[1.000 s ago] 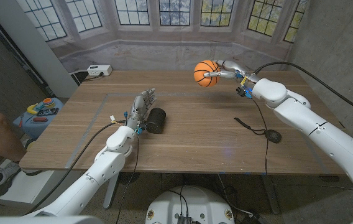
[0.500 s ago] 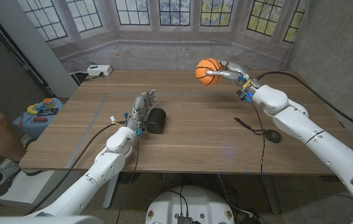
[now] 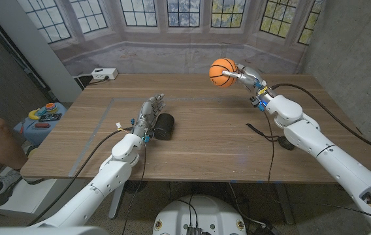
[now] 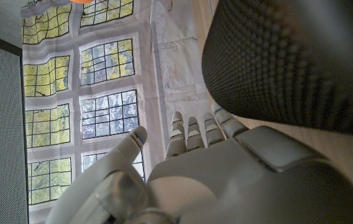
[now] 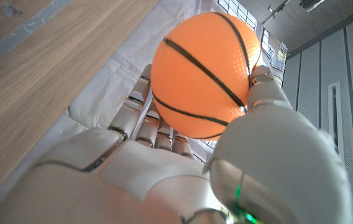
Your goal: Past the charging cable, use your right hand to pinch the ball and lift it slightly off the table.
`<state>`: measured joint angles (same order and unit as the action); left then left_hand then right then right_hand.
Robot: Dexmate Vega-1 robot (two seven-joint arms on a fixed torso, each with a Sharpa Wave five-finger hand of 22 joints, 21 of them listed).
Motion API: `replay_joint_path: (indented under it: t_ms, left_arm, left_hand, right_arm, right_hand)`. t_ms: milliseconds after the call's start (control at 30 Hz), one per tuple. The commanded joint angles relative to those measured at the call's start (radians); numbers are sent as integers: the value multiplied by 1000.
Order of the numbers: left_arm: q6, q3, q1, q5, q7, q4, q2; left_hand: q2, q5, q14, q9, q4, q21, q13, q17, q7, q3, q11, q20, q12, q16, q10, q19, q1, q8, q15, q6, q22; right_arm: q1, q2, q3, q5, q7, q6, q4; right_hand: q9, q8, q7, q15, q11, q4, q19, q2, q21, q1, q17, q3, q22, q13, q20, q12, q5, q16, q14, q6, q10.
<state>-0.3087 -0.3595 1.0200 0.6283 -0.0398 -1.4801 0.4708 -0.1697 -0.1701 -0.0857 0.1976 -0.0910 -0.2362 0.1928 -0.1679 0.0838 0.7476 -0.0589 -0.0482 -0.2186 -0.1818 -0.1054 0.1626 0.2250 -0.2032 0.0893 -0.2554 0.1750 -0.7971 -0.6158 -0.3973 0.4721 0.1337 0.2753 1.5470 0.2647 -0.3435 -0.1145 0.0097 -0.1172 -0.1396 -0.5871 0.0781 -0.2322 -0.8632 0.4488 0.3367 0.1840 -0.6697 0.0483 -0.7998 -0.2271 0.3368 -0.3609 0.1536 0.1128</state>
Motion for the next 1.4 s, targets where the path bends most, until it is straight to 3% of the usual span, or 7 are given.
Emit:
replay_joint_path:
  t_ms: [33,333,1400]
  left_arm:
    - [-2,2,6,6,3,2,1]
    - [0,5,13,11,6,-2,5]
    - [5,1,44,8,-7,-35,9]
  left_hand:
    - [-4,-5,-5,6,5,2,5,-2,1,1,-6,-3,4,3,-6,10,-2,2,4,-5,1]
    - [-4,-5,-5,6,6,4,5,-2,1,1,-5,-3,4,3,-7,11,-1,2,5,-6,1]
    - [-11,-6,-5,6,15,11,5,-1,3,0,-6,-6,4,2,-10,14,6,2,7,-11,1]
  right_arm:
    - [-1,57,10,88,48,51,-74]
    - [-2,106,19,155,93,89,-136]
    - [-18,210,43,302,194,109,-232]
  right_hand:
    - [0,8,-6,7,-10,3,0,-7,4,3,7,-7,4,-5,10,-2,4,4,2,-2,-6]
    - [-1,12,-5,9,-13,6,0,-10,5,10,13,-13,4,-5,13,-1,11,5,2,-5,-9]
    - [-2,25,-6,6,-13,3,-8,-15,1,11,25,-24,5,-3,12,3,24,10,-6,-11,-19]
